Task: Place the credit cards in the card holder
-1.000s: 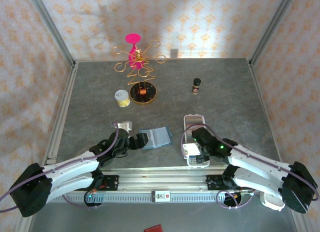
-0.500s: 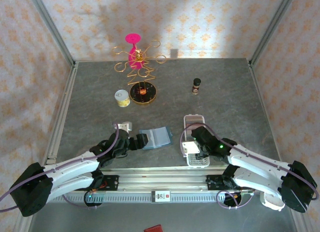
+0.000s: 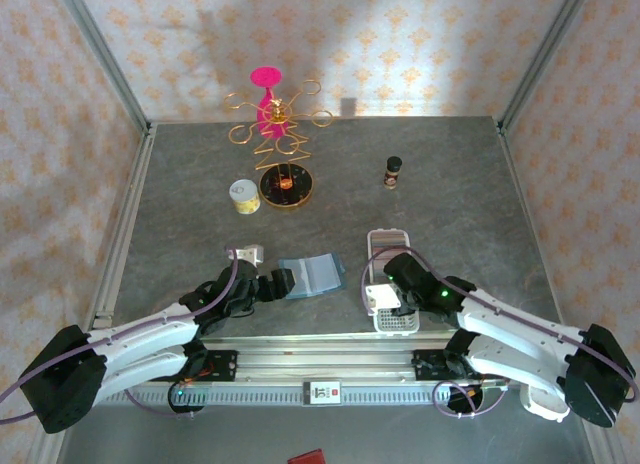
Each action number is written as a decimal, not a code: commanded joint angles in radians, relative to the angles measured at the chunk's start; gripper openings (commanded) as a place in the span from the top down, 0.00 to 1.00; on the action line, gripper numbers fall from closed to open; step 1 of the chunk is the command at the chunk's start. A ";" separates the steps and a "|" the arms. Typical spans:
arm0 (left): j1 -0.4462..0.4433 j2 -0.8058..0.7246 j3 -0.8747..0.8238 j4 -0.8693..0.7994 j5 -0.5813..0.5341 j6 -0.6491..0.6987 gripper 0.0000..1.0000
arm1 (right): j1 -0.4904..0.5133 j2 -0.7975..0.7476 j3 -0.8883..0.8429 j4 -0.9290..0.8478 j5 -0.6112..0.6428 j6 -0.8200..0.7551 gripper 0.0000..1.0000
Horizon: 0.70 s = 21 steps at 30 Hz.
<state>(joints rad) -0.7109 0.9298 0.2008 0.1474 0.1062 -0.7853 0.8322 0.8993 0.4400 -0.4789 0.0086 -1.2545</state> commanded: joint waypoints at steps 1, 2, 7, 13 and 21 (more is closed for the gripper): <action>0.007 -0.010 -0.012 0.037 0.016 -0.009 0.15 | -0.004 -0.022 0.040 -0.019 0.000 0.010 0.36; 0.007 -0.011 -0.013 0.037 0.019 -0.010 0.16 | -0.004 -0.024 0.044 -0.026 -0.003 0.010 0.38; 0.007 -0.011 -0.014 0.042 0.020 -0.015 0.19 | -0.004 -0.048 0.033 -0.035 -0.021 0.019 0.44; 0.007 -0.008 -0.015 0.047 0.024 -0.023 0.24 | -0.004 -0.061 0.026 -0.043 -0.021 0.027 0.53; 0.007 -0.005 -0.012 0.046 0.022 -0.026 0.29 | -0.004 -0.088 0.016 -0.041 -0.013 0.032 0.64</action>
<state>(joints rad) -0.7109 0.9291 0.1989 0.1703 0.1242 -0.8040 0.8322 0.8268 0.4454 -0.5091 -0.0151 -1.2324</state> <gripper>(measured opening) 0.716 0.364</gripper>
